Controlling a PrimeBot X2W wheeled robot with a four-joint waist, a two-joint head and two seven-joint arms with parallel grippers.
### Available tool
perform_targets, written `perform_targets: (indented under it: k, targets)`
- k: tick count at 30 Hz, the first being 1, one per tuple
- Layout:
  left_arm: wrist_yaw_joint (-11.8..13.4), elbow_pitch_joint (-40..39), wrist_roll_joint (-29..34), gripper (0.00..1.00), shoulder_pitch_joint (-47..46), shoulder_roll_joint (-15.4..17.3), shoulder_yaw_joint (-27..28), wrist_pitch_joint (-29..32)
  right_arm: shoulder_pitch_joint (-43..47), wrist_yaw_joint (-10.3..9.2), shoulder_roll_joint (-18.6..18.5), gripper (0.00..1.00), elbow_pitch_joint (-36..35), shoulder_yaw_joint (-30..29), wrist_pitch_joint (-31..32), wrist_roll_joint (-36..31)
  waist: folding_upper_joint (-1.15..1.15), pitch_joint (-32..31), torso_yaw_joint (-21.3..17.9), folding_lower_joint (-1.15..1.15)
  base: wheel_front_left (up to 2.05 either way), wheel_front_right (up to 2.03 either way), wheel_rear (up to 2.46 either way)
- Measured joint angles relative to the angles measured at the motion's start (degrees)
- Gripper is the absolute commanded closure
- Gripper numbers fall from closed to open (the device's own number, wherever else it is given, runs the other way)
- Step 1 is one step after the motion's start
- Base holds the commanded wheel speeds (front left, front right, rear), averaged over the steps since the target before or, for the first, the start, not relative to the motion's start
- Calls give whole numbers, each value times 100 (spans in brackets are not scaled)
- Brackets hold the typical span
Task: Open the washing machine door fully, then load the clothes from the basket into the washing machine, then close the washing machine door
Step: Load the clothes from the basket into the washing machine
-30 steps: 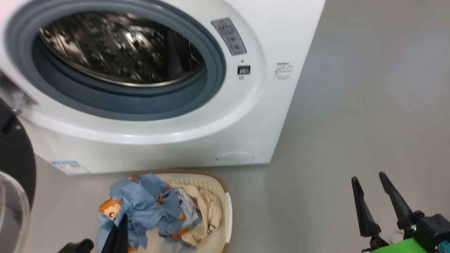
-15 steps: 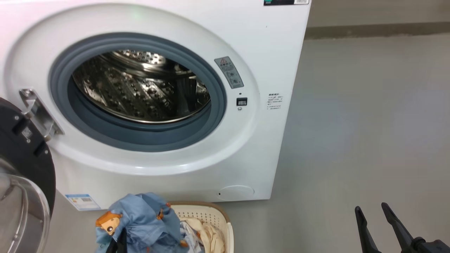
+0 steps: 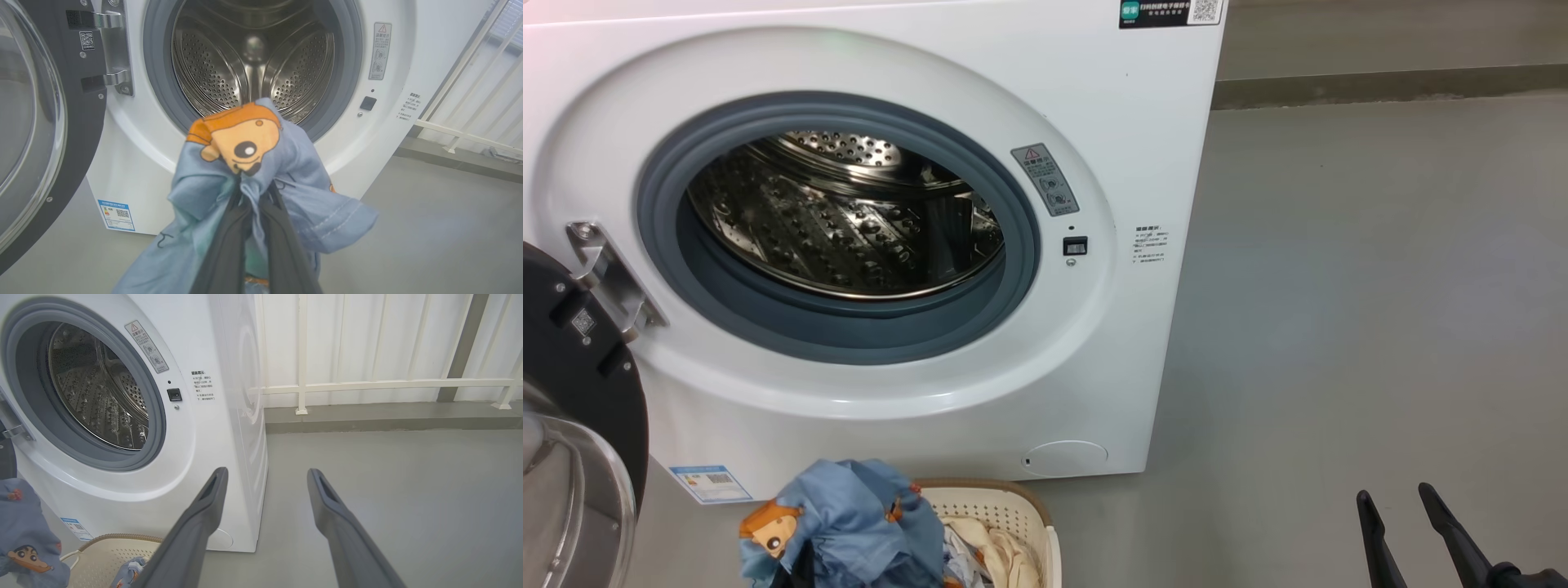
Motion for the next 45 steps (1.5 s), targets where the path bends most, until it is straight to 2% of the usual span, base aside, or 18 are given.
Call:
perform_targets:
  k: [23,32,45]
  targets:
    - [42,-80,10,100,-126,0,-3,0,-11,0,38,0,-5,83,0,0,0,149,-78,0,0,0,0]
    - [-115,305,280,100,-916,1,189,0,-129,0,172,0,-1,178,0,2,0,386,-249,0,0,0,0]
    - [-308,1438,517,100,-2769,199,813,-1,-618,0,282,0,4,361,0,152,0,932,-742,0,0,0,0]
